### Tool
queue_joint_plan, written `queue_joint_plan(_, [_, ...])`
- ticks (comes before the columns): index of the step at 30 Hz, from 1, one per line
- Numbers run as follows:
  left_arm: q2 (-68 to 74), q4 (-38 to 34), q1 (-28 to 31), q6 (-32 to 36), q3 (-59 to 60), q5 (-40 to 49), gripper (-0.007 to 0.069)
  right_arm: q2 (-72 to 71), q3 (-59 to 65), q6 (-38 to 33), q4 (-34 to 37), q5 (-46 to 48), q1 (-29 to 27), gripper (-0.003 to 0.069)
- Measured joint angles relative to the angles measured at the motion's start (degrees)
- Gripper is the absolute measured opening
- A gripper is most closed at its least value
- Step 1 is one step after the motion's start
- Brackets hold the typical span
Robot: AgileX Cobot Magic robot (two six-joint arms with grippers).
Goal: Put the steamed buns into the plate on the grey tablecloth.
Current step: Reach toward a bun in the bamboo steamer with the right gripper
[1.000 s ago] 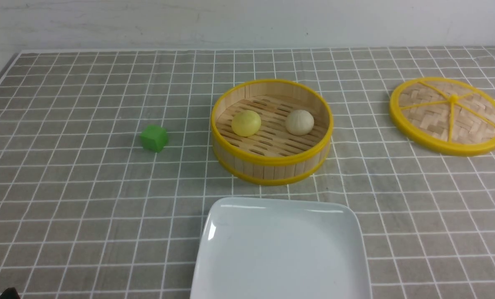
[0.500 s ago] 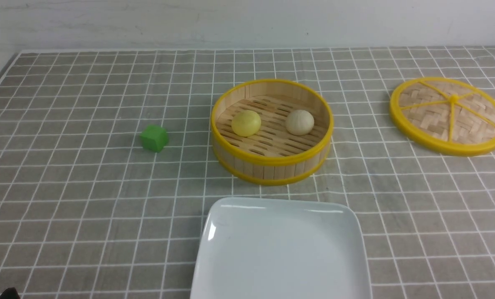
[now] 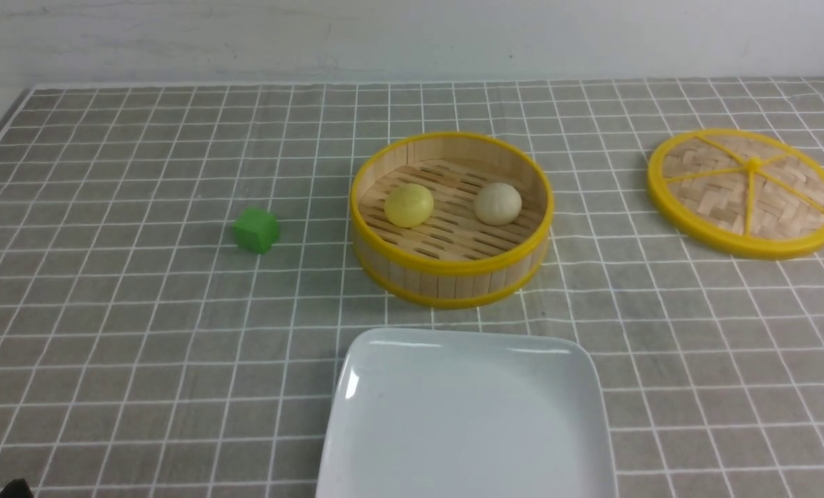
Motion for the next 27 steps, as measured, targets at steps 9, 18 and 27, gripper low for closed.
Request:
queue_joint_plan(9, [0.00, 0.00, 0.00, 0.00, 0.00, 0.04, 0.0239, 35.02, -11.37, -18.78, 11.92, 30.63, 2.80, 0.0004])
queue_joint_plan(18, [0.00, 0.00, 0.00, 0.00, 0.00, 0.04, 0.0239, 55.94, -29.60, -15.66, 5.64, 28.54, 13.18, 0.0013])
queue_joint_plan(27, [0.00, 4.03, 0.00, 0.01, 0.00, 0.13, 0.0239, 74.16, -50.18, -2.70, -12.40, 28.42, 22.47, 0.0095])
